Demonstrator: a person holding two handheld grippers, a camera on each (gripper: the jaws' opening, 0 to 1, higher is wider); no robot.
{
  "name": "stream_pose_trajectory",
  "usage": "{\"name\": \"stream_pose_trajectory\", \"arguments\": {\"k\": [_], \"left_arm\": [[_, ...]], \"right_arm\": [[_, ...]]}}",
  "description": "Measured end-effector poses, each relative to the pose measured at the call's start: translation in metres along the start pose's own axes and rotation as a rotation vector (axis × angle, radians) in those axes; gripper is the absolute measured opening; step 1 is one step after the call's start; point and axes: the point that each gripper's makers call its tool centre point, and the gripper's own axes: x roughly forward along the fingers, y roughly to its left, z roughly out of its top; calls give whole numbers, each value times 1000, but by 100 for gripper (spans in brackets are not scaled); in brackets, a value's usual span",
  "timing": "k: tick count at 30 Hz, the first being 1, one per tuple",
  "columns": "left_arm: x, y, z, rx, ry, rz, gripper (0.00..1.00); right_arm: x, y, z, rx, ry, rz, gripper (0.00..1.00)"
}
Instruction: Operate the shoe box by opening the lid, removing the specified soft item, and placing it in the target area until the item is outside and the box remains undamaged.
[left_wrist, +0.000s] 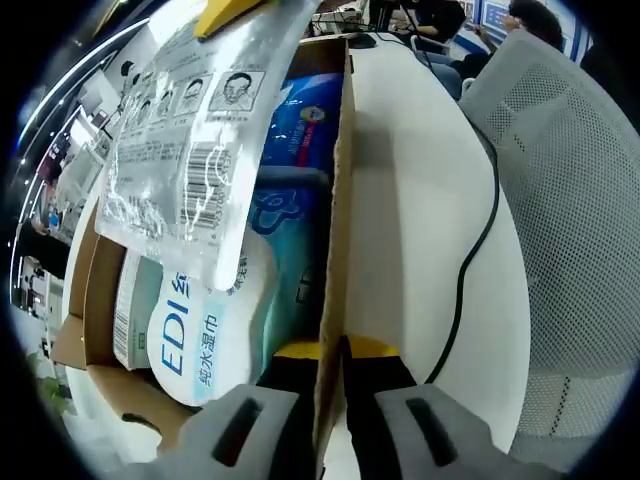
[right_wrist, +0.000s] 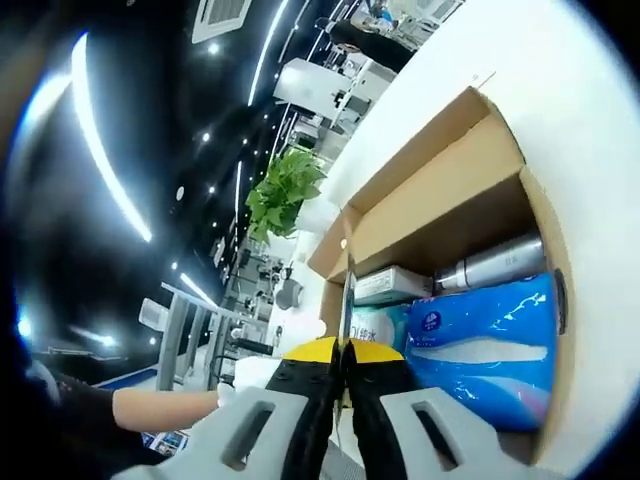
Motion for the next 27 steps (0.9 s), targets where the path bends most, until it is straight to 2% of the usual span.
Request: {"name": "stream_pose_trajectory", "arguments": {"k": [27], "left_arm": [[0,0,0,3,-1,1,4]], "right_arm": [[-34,3,4,35,-54,19,0]]}}
